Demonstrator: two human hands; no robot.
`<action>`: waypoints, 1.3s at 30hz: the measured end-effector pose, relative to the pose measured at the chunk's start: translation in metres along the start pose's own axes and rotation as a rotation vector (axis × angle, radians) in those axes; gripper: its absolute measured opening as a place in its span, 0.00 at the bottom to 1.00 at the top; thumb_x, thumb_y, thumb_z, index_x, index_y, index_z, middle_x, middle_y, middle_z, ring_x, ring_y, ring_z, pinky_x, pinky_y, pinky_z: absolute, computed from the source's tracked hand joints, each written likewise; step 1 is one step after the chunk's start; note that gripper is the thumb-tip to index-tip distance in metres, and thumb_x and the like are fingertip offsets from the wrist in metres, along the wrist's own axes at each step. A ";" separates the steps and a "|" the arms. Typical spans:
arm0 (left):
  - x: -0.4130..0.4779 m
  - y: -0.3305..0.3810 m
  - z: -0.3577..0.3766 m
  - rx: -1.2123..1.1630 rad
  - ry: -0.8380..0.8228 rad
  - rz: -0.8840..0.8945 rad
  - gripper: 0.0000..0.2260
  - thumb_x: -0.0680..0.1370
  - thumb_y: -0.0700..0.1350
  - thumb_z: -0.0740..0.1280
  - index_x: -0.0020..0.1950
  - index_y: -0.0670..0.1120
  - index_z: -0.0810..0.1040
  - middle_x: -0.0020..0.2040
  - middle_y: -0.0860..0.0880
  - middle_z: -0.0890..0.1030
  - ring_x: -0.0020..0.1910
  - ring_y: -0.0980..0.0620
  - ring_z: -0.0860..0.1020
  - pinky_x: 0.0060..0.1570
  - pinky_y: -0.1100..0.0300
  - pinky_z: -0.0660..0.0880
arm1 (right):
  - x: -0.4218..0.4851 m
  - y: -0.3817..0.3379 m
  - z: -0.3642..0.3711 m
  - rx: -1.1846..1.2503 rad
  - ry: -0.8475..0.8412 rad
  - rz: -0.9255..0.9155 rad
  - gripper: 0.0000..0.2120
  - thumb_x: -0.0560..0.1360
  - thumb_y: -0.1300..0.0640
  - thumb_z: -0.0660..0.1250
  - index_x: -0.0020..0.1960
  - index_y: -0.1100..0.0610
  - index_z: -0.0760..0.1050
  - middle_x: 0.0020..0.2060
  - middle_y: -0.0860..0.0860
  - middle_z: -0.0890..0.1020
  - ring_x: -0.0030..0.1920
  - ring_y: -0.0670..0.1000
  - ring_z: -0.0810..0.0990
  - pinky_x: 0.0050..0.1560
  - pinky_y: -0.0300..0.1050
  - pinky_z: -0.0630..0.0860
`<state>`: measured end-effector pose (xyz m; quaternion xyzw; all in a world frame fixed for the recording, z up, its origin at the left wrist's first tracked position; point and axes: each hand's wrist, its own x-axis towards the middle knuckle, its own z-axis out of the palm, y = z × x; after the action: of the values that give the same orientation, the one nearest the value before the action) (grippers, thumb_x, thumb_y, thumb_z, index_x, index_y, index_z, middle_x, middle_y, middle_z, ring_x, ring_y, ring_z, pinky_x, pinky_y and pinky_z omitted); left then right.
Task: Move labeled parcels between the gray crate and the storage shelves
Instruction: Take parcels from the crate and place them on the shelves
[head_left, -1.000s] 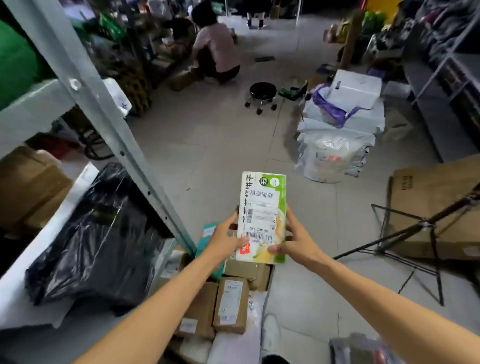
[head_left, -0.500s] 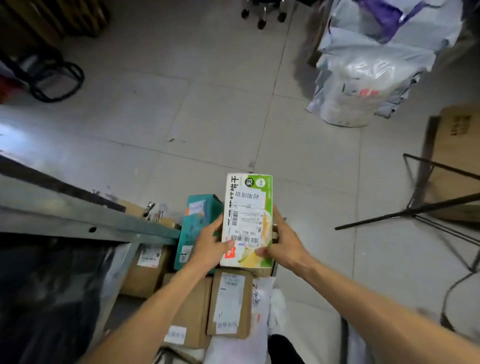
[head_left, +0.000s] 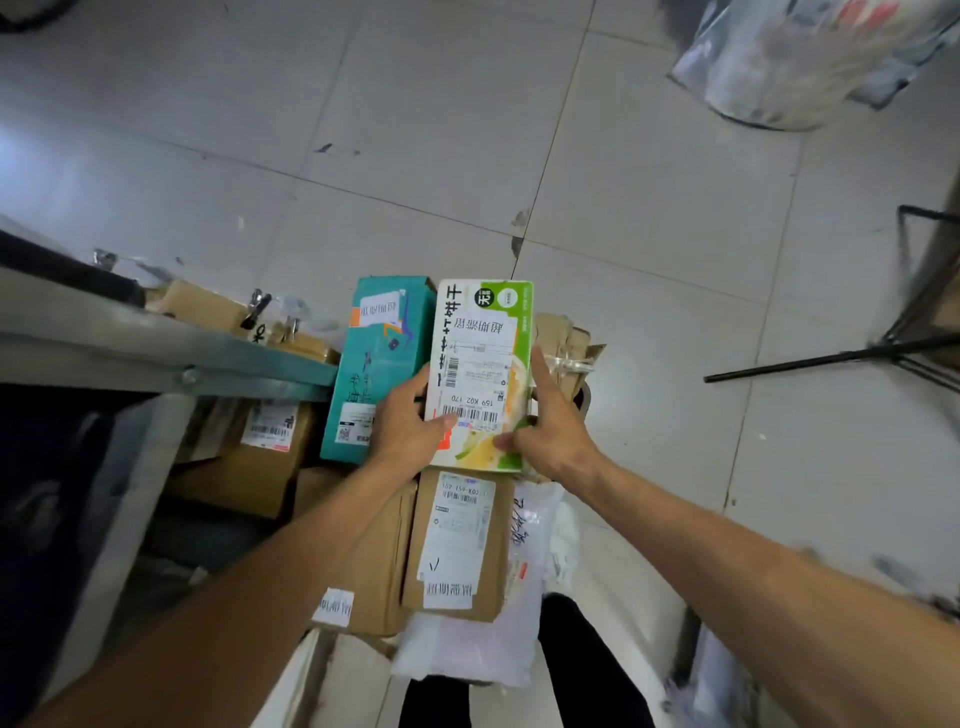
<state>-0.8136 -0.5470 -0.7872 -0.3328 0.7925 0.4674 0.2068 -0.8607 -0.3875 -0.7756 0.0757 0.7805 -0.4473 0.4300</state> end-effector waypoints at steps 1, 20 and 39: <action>0.001 -0.001 0.001 0.025 0.017 0.010 0.24 0.75 0.36 0.71 0.68 0.51 0.73 0.59 0.51 0.77 0.57 0.51 0.76 0.45 0.60 0.78 | 0.000 -0.001 0.001 -0.008 -0.001 -0.001 0.56 0.69 0.72 0.71 0.79 0.46 0.37 0.69 0.49 0.71 0.65 0.52 0.74 0.58 0.57 0.78; -0.003 0.010 -0.009 0.180 -0.003 0.044 0.27 0.69 0.40 0.77 0.65 0.49 0.72 0.60 0.48 0.75 0.61 0.47 0.74 0.59 0.44 0.75 | -0.016 -0.017 -0.006 -0.125 0.017 0.059 0.33 0.70 0.65 0.74 0.70 0.59 0.62 0.64 0.53 0.75 0.56 0.48 0.74 0.45 0.37 0.73; -0.133 0.155 -0.105 0.793 -0.193 0.484 0.22 0.70 0.47 0.76 0.62 0.48 0.77 0.56 0.50 0.80 0.52 0.50 0.78 0.57 0.50 0.76 | -0.185 -0.128 -0.085 -0.820 0.059 -0.145 0.32 0.70 0.56 0.73 0.71 0.59 0.68 0.64 0.56 0.76 0.62 0.56 0.75 0.55 0.43 0.71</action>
<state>-0.8345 -0.5415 -0.5588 0.0112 0.9418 0.1921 0.2756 -0.8621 -0.3487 -0.5386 -0.1442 0.9094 -0.1262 0.3692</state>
